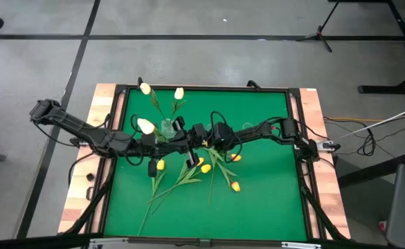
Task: Sort flowers into vase by color
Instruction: Put the white flower into the left transparent vase
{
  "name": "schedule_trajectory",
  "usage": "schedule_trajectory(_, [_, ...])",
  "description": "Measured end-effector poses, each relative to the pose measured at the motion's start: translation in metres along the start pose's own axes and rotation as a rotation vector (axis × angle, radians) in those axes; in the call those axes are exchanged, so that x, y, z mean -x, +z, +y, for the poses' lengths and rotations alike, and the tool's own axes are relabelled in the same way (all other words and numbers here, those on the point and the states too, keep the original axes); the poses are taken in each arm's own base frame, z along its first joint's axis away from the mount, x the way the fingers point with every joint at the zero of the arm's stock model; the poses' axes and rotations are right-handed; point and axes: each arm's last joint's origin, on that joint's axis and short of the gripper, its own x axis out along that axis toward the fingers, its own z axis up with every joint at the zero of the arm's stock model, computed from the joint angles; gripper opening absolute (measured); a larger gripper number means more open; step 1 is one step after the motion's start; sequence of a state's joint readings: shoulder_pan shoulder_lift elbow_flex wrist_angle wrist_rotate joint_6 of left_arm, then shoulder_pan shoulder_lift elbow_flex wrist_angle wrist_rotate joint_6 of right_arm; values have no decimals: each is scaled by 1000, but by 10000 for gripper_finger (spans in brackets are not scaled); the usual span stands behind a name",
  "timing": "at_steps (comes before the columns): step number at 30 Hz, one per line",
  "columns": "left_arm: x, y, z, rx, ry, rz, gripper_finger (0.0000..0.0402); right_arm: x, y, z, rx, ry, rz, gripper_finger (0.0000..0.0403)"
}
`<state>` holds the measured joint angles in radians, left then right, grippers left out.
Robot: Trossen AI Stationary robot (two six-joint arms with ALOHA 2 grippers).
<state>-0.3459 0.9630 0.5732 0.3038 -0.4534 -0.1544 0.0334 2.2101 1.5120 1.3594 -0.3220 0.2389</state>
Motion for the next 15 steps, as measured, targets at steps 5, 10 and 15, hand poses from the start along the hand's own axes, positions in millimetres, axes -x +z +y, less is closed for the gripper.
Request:
schedule_trajectory(5, [2, -1, -2, -7, 57, -8, 3, 0, -2, -2, -30, -12, 23, 28])
schedule_trajectory(10, [6, -1, -6, -21, 150, -18, 2, 2, 3, -11, -25, -21, 24, 61])
schedule_trajectory(15, [9, -2, -8, -23, 230, -27, 1, 6, 7, -20, -73, -11, 23, 103])
